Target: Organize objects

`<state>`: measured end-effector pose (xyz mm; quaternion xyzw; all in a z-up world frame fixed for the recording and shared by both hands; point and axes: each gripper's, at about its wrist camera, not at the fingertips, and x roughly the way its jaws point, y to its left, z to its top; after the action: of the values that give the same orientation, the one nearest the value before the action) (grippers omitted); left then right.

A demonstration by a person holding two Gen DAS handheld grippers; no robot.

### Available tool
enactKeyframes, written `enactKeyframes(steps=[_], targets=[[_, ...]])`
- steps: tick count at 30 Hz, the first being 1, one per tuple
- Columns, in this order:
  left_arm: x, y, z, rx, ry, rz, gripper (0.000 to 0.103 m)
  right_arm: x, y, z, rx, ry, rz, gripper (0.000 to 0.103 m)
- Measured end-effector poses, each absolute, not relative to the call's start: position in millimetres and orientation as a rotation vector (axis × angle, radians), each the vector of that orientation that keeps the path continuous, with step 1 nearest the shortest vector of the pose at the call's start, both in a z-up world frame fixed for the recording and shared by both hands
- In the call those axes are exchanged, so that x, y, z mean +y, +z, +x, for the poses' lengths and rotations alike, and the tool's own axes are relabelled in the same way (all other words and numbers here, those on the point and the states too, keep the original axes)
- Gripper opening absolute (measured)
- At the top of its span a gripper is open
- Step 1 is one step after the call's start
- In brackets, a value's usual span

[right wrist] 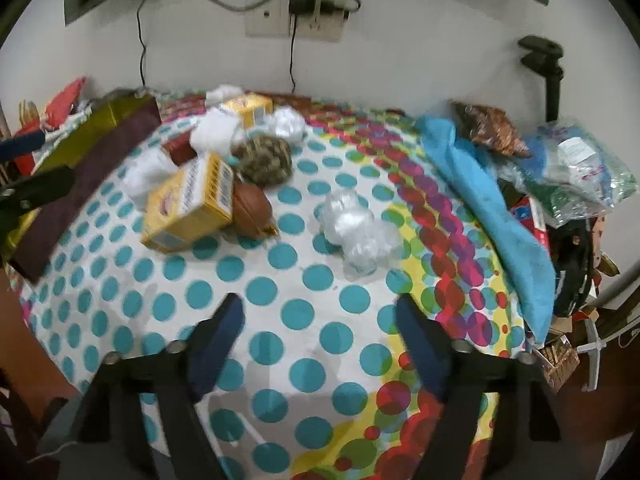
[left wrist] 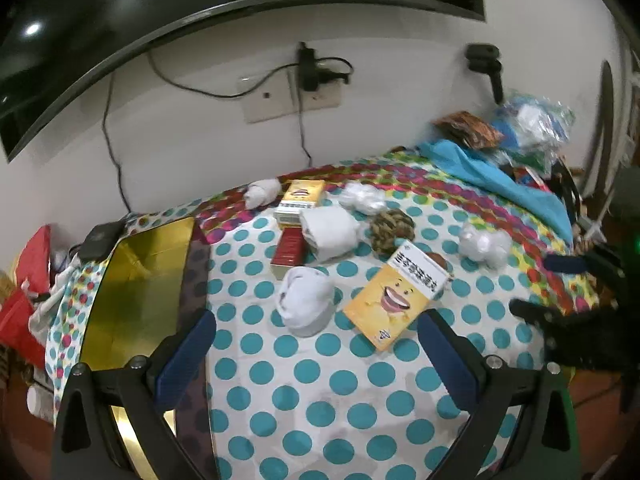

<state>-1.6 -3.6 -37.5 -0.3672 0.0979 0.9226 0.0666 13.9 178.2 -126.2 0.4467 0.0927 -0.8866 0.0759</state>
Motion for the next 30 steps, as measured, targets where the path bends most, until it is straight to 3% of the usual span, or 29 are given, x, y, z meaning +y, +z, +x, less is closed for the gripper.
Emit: enactKeyframes(steps=[17, 26, 28, 30], targets=[[-17, -54, -33, 0.251, 2.769, -1.218, 0.103, 179, -159, -65, 0.413, -2.624, 1.343, 0.058], [-25, -64, -45, 0.246, 2.793, -1.268, 0.103, 174, -161, -89, 0.319, -2.584, 1.272, 0.058], [-26, -66, -48, 0.243, 2.798, -1.277, 0.103, 172, -161, -95, 0.296, -2.566, 1.279, 0.044], [-28, -70, -51, 0.229, 2.795, -1.294, 0.103, 168, -165, -99, 0.301, -2.558, 1.308, 0.043]])
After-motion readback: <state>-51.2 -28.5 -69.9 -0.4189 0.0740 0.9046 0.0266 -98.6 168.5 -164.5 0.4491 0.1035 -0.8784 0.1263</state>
